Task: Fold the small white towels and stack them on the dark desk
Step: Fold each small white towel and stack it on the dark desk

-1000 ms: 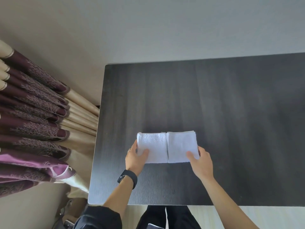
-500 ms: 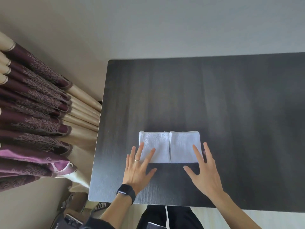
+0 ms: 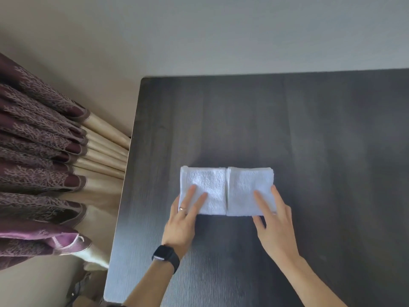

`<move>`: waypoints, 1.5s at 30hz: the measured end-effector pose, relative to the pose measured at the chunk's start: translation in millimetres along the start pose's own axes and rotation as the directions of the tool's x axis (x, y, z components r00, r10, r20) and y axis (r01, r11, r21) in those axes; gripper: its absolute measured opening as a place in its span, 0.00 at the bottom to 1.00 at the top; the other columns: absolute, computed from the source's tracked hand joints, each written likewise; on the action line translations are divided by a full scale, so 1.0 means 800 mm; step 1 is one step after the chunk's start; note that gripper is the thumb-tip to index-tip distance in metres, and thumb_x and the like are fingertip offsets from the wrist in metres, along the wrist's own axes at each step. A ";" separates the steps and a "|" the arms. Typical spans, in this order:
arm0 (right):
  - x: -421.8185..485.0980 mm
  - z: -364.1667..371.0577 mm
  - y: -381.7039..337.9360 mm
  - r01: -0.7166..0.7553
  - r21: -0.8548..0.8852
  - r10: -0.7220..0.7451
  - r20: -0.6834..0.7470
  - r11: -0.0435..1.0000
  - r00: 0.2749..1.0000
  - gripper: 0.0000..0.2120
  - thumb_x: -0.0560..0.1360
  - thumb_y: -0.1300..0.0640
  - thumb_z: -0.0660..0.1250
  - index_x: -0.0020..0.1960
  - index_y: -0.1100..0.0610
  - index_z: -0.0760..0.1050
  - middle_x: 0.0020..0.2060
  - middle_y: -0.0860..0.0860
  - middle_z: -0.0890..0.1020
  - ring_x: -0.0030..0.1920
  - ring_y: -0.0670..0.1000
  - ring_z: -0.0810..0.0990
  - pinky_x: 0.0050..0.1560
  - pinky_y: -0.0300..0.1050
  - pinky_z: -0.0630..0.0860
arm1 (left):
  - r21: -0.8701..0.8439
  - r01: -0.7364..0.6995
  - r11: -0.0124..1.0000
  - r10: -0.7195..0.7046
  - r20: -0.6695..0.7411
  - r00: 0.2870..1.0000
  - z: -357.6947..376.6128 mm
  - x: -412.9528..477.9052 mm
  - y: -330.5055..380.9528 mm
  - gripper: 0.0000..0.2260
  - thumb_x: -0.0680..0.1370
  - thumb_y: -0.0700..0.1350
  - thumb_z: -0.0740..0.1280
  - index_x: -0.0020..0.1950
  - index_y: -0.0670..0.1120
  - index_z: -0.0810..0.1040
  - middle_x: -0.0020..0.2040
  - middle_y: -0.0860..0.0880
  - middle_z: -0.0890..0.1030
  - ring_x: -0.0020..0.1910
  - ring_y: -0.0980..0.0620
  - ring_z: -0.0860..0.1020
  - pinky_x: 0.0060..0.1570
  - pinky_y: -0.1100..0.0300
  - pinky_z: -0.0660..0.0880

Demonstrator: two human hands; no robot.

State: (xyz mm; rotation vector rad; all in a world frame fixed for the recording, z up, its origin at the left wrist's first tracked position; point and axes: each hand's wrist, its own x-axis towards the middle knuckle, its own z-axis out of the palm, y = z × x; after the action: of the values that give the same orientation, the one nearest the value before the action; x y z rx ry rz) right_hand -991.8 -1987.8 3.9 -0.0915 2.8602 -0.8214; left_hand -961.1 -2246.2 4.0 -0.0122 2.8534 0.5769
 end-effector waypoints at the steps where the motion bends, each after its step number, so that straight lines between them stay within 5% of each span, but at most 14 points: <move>1: 0.020 0.001 -0.004 0.011 -0.005 -0.011 -0.004 1.000 1.000 0.34 0.75 0.60 0.72 0.76 0.45 0.64 0.79 0.48 0.54 0.64 0.56 0.65 0.58 0.56 0.79 | -0.007 0.003 1.000 -0.003 -0.012 1.000 -0.007 0.018 -0.003 0.49 0.72 0.23 0.61 0.77 0.68 0.52 0.80 0.64 0.45 0.75 0.42 0.59 0.47 0.50 0.83; 6: 0.128 0.008 -0.029 0.054 -0.035 -0.055 -0.047 0.998 0.997 0.32 0.77 0.58 0.70 0.76 0.43 0.63 0.78 0.48 0.52 0.63 0.56 0.65 0.56 0.53 0.79 | -0.046 0.009 0.999 -0.015 -0.131 0.991 -0.040 0.114 -0.026 0.41 0.78 0.30 0.60 0.75 0.70 0.52 0.78 0.68 0.43 0.75 0.44 0.58 0.57 0.46 0.78; 11: 0.233 0.015 -0.055 0.070 -0.060 -0.076 -0.095 0.996 0.993 0.28 0.78 0.56 0.66 0.75 0.42 0.61 0.78 0.49 0.52 0.59 0.55 0.64 0.54 0.50 0.77 | -0.071 -0.044 0.997 0.025 -0.251 0.968 -0.064 0.213 -0.056 0.35 0.80 0.34 0.61 0.76 0.68 0.57 0.78 0.66 0.49 0.71 0.44 0.61 0.63 0.55 0.70; 22: 0.392 0.013 -0.095 0.073 -0.083 -0.082 -0.116 0.994 0.990 0.26 0.80 0.52 0.64 0.75 0.40 0.59 0.77 0.48 0.52 0.59 0.58 0.66 0.53 0.51 0.76 | -0.023 -0.039 0.999 0.032 -0.238 0.971 -0.123 0.373 -0.094 0.31 0.82 0.39 0.59 0.75 0.71 0.55 0.77 0.68 0.47 0.73 0.48 0.60 0.58 0.45 0.78; 45: 0.432 -0.001 -0.112 0.038 -0.221 -0.052 -0.060 0.974 0.997 0.26 0.81 0.49 0.61 0.75 0.40 0.56 0.76 0.49 0.51 0.57 0.55 0.66 0.40 0.46 0.74 | 0.110 -0.063 0.992 0.083 -0.181 0.980 -0.152 0.416 -0.101 0.31 0.81 0.41 0.62 0.76 0.67 0.55 0.80 0.62 0.48 0.72 0.45 0.65 0.54 0.46 0.80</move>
State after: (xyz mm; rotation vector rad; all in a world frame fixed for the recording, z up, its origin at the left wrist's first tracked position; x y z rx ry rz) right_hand -1331.1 -2099.0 3.3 -0.1598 3.0113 -0.5205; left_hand -1308.1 -2355.2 6.7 0.0598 3.0733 0.4632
